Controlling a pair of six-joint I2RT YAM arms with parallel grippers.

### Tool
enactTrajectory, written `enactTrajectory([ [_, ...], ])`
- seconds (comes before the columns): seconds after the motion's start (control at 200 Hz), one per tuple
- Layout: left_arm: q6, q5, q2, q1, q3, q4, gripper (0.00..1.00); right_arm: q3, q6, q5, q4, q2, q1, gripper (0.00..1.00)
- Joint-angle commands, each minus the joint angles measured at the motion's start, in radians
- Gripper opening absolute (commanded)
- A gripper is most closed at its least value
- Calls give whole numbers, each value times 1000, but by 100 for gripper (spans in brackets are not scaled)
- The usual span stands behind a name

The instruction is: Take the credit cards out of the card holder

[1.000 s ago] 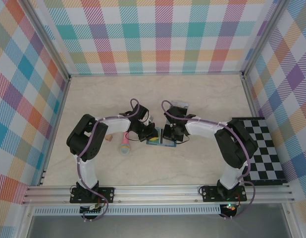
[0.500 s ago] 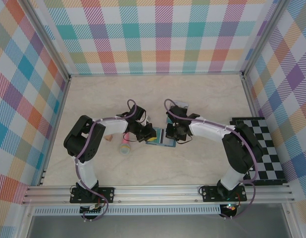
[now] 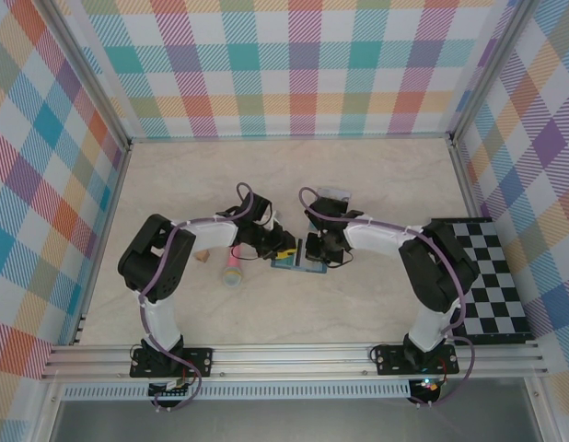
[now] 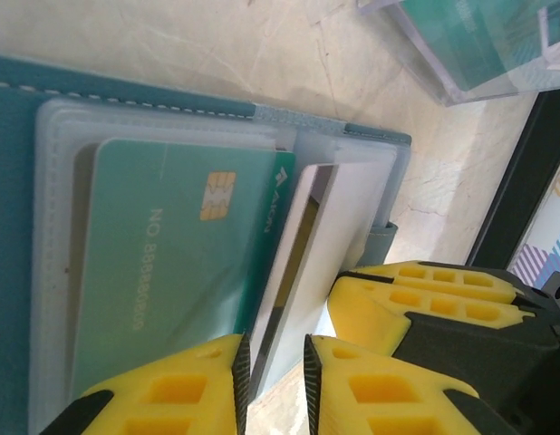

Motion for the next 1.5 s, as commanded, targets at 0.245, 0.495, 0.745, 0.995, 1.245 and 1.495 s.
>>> enactTrajectory([
  [0.245, -9, 24, 47, -6, 9, 13, 20, 26, -43, -41, -4, 46, 4, 11],
  [0.495, -10, 52, 35, -5, 7, 51, 5, 26, -41, -35, -11, 46, 4, 11],
  [0.745, 45, -10, -17, 14, -15, -27, 0, 19, -32, 9, -34, 25, 3, 10],
  [0.995, 143, -102, -142, 39, -30, -206, 0, 11, -29, 44, -61, -22, 1, 11],
  [1.245, 183, -109, -299, 101, -39, -278, 0, 0, -74, -42, 3, -161, -19, 20],
  [1.495, 111, 61, -435, 154, -39, -187, 0, -47, -66, -438, 278, -257, -105, 49],
])
